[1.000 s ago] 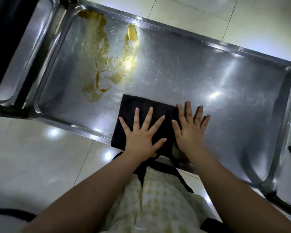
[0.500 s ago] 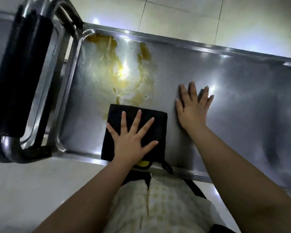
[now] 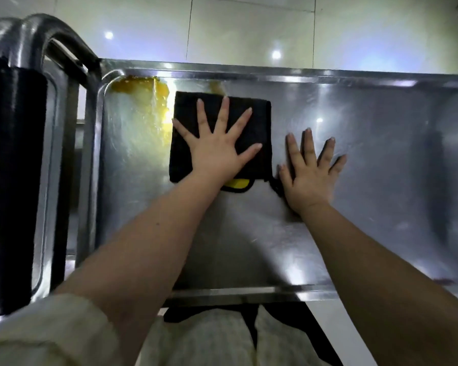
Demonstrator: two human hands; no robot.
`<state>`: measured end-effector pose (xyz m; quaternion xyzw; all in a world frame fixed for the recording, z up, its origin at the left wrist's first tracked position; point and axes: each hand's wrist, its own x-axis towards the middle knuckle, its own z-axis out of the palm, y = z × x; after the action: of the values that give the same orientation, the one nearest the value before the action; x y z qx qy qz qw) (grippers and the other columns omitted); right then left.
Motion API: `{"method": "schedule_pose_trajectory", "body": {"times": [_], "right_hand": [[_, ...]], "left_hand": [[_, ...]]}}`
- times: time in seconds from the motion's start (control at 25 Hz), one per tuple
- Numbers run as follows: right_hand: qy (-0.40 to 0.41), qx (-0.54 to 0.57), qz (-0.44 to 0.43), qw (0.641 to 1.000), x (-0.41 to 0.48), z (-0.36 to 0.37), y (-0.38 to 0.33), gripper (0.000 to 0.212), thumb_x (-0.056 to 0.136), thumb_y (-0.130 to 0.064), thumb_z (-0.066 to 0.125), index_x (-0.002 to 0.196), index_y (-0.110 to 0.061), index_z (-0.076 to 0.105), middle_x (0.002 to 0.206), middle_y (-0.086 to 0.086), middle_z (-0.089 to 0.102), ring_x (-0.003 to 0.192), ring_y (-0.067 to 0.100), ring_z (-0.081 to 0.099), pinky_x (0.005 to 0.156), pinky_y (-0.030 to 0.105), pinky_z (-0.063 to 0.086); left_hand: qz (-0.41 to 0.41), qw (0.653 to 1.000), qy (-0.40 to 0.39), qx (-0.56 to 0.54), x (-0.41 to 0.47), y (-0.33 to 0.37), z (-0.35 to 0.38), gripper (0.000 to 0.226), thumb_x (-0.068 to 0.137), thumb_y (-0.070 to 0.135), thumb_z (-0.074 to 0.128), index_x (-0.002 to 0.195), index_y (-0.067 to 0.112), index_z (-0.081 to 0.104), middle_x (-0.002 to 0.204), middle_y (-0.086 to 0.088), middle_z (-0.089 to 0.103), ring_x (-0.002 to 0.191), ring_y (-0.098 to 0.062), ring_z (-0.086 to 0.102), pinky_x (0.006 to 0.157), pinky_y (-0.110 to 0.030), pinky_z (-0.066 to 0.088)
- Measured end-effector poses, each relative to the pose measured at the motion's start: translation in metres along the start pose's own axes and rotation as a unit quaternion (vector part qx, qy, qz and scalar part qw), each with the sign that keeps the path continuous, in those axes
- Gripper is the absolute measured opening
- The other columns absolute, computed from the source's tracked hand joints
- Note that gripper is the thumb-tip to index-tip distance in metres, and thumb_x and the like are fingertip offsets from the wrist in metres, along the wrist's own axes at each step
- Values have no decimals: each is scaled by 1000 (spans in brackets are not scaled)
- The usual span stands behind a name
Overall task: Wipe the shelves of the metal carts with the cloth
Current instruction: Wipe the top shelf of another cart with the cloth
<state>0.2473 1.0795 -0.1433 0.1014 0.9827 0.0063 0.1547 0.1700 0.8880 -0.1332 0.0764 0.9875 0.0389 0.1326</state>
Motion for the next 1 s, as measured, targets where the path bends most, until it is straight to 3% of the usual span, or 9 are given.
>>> {"method": "schedule_pose_trajectory", "body": {"times": [0.12, 0.24, 0.44, 0.68, 0.88, 1.0], "right_hand": [[7, 6, -2, 1000, 2, 1, 1, 60, 99, -54, 14, 152, -42, -10, 162, -6, -14, 145, 42, -18, 112, 66, -9], [5, 13, -3, 1000, 1, 1, 1, 59, 100, -53, 16, 152, -42, -9, 162, -6, -14, 145, 41, -19, 112, 65, -10], [1, 28, -15, 999, 1, -3, 1, 60, 98, -56, 14, 152, -42, -8, 163, -5, -12, 145, 40, -20, 111, 66, -11], [-12, 15, -34, 999, 0, -5, 3, 64, 94, -60, 5, 152, -40, -13, 162, -4, -16, 145, 42, -20, 109, 68, -13], [-24, 12, -92, 995, -5, -12, 4, 60, 99, -51, 16, 155, -36, -2, 164, 1, -9, 145, 42, -17, 107, 72, -11], [-37, 44, -116, 992, 1, -26, -33, 58, 99, -47, 24, 154, -39, 6, 164, 3, -6, 144, 47, -13, 108, 71, -8]], "left_hand": [[2, 1000, -6, 0, 50, 4, -13, 77, 80, 87, 9, 147, 54, -10, 162, 7, -18, 144, -41, -22, 98, -81, -8], [-5, 1000, 10, 2, 42, 2, -10, 77, 80, 86, 8, 148, 53, -8, 163, 7, -15, 145, -40, -19, 99, -80, -7], [-6, 1000, 11, -9, -71, 2, 17, 77, 81, 85, 13, 148, 54, -7, 163, 8, -13, 146, -40, -19, 101, -79, -5], [-23, 1000, 1, 13, -230, 7, 62, 79, 82, 85, 20, 151, 50, 10, 164, 4, 4, 147, -42, -9, 102, -80, 0], [-56, 998, -3, 9, -241, 15, 59, 80, 80, 86, 26, 151, 51, 13, 164, 4, 5, 148, -42, -7, 102, -80, 0], [-58, 998, -7, 5, -240, 14, 55, 80, 80, 85, 27, 151, 50, 14, 164, 4, 7, 148, -42, -4, 102, -80, 3]]}}
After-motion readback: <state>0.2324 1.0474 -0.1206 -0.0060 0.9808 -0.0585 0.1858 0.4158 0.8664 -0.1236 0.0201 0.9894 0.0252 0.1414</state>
